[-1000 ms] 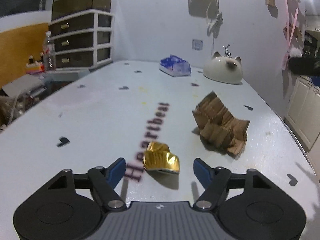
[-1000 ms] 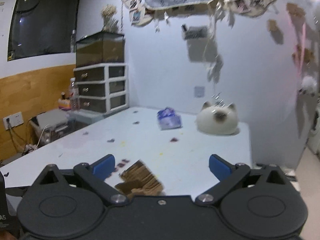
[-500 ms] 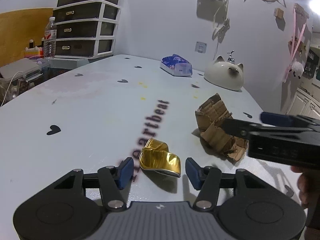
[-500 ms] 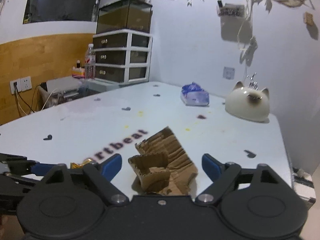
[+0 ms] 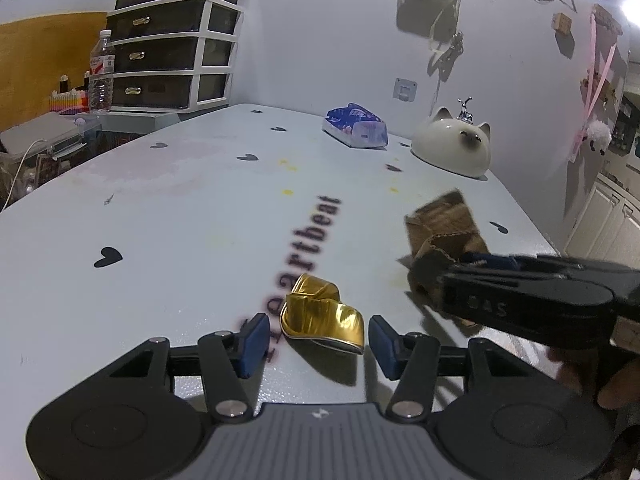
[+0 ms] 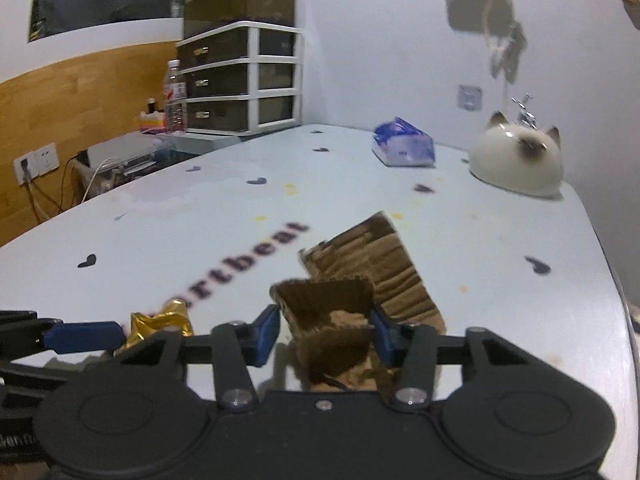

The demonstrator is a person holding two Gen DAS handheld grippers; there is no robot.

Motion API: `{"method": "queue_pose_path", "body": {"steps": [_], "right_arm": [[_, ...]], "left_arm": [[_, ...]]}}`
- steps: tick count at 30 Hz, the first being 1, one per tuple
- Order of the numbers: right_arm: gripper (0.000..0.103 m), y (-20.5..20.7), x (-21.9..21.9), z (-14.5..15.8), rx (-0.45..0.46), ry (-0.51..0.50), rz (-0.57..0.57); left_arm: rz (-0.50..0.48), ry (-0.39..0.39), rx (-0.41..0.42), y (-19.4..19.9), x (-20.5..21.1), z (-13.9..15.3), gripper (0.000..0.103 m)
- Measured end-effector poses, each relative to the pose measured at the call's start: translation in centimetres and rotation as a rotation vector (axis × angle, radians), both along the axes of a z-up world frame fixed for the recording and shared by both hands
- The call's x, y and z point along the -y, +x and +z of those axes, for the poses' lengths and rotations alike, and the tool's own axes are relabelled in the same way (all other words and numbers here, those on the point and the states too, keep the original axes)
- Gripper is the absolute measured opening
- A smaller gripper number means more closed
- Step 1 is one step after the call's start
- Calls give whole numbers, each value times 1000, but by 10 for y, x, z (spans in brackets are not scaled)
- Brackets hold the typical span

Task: Collect trash
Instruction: 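Grasp the gold foil wrapper with the left tool while the right tool grasps the brown cardboard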

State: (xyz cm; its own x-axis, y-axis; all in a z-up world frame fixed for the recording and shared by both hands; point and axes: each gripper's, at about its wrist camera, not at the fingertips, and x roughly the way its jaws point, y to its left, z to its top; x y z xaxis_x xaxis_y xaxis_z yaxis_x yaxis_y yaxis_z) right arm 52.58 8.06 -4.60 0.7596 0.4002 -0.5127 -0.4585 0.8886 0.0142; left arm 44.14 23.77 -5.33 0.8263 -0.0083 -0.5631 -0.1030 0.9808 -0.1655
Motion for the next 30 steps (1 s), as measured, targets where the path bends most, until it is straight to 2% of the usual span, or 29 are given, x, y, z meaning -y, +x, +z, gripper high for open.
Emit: {"method": "queue_pose_path", "body": {"steps": [3, 7, 13, 16, 25, 30], "right_arm": [[40, -7, 10, 0, 0, 19, -22], [39, -21, 22, -1, -7, 46, -56], [39, -41, 24, -1, -3, 40, -57], [39, -50, 24, -1, -6, 27, -48], [38, -79, 43, 6, -21, 40, -56], [38, -96, 57, 9, -31, 63, -66]], "left_arm": [[-2, 0, 5, 0, 0, 0, 55], [-7, 21, 5, 0, 4, -1, 41], [-6, -5, 4, 0, 2, 1, 38], [-5, -13, 6, -3, 2, 4, 28], [7, -53, 17, -20, 5, 11, 26], [2, -37, 39, -36, 15, 19, 25]]}}
